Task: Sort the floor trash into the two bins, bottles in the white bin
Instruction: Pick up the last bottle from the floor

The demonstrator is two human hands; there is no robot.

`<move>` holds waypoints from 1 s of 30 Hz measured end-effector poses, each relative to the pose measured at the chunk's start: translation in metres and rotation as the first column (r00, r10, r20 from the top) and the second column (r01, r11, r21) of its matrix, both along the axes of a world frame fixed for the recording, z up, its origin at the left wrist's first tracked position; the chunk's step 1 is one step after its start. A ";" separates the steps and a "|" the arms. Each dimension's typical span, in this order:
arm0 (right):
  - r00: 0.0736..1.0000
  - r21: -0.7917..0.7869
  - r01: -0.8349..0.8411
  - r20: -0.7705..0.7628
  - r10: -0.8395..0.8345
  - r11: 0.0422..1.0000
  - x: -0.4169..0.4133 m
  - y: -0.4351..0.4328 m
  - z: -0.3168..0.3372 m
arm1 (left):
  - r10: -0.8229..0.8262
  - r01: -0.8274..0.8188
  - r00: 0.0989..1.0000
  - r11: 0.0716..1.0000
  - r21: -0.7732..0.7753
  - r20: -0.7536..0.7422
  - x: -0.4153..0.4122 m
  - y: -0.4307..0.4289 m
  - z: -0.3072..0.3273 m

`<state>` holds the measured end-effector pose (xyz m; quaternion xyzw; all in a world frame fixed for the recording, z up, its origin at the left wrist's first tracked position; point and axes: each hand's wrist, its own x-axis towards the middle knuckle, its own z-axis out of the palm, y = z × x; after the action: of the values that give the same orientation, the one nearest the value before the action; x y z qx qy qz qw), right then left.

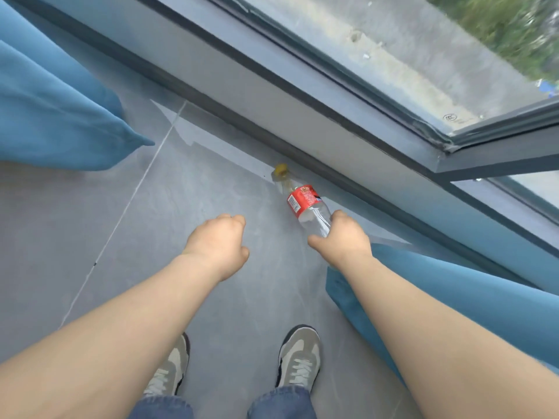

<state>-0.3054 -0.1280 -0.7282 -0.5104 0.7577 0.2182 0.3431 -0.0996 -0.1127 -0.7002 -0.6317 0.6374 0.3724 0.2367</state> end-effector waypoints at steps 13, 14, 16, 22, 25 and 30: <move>0.993 -0.043 0.119 -0.016 -0.120 0.992 0.051 0.055 0.234 | -0.082 0.081 0.996 0.996 -0.033 -0.028 0.050 0.020 0.210; 0.989 -0.048 0.148 -0.004 -0.148 0.988 0.055 0.061 0.256 | -0.093 0.092 0.995 0.995 -0.048 -0.027 0.053 0.022 0.231; 0.980 -0.058 0.199 0.016 -0.199 0.978 0.063 0.072 0.302 | -0.120 0.118 0.993 0.990 -0.080 -0.022 0.059 0.027 0.273; 0.958 -0.111 0.286 0.041 -0.283 0.952 0.079 0.129 0.449 | -0.208 0.203 0.977 0.974 -0.104 -0.040 0.070 0.067 0.402; 0.938 -0.147 0.346 0.073 -0.339 0.926 0.079 0.170 0.509 | -0.296 0.289 0.954 0.949 -0.123 -0.043 0.066 0.093 0.462; 0.895 -0.181 0.446 0.091 -0.437 0.876 0.063 0.248 0.586 | -0.452 0.437 0.890 0.884 -0.167 -0.058 0.042 0.137 0.538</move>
<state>-0.2423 0.1204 -0.1420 -0.3608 0.8636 0.0457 0.3493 -0.0573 0.0242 -0.1623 -0.4662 0.8017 0.2892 0.2374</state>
